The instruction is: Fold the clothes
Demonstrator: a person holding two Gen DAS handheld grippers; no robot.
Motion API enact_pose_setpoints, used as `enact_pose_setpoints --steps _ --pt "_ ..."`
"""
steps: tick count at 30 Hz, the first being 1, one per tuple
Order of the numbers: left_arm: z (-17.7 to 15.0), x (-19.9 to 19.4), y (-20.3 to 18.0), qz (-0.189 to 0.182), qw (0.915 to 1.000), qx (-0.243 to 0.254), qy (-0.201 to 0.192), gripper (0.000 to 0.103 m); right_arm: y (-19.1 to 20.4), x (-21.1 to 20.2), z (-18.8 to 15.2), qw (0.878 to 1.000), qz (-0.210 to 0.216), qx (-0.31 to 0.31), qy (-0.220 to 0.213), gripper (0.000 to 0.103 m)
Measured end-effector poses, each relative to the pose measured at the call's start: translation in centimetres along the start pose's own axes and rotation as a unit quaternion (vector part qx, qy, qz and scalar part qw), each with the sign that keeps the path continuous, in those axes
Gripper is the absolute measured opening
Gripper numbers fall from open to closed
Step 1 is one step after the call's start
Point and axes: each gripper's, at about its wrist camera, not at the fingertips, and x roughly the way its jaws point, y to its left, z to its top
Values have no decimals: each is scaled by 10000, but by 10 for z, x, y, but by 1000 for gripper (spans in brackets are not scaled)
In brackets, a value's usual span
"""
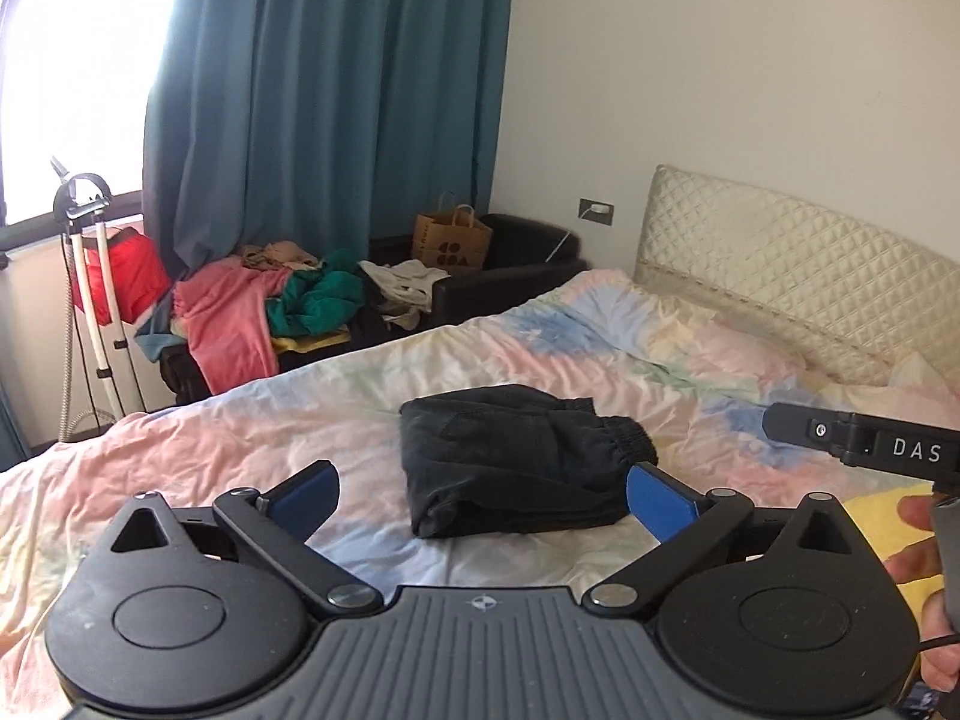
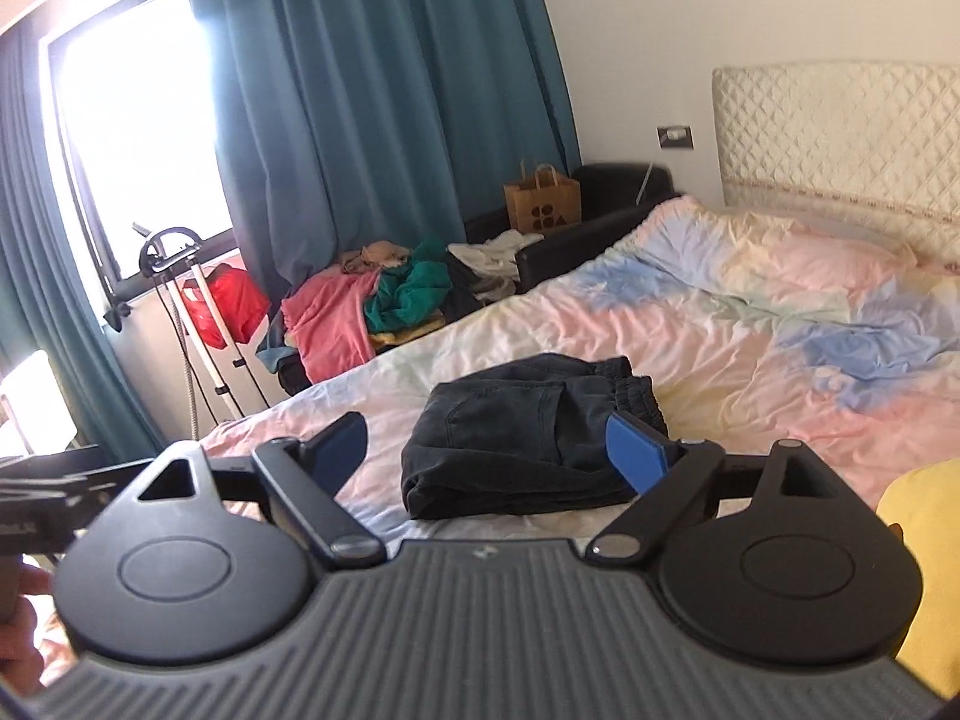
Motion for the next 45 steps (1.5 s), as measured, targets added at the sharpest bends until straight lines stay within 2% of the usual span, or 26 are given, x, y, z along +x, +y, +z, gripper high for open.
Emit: enact_pose_setpoints --steps 4,9,14,18,24,30,45 --pt "-27 -3 6 -82 9998 -138 -127 103 21 -4 -22 9990 -108 -357 -228 88" --pt "-53 0 9 151 9996 -67 -239 103 38 3 -51 9972 -231 -627 -324 88" --pt "-76 -1 21 237 9979 17 -595 103 45 15 -81 9957 -321 -770 -406 88" --pt "-85 2 26 315 9971 72 -683 103 47 21 -97 9946 -360 -817 -529 88" --pt "-99 20 23 290 9971 125 -696 103 47 33 -113 9946 -404 -871 -388 88" --pt "-115 45 21 443 9981 32 -437 103 44 41 -130 9939 -497 -961 -221 88" --pt "-124 60 22 624 9976 -28 -301 103 39 50 -135 9929 -770 -872 -253 88"
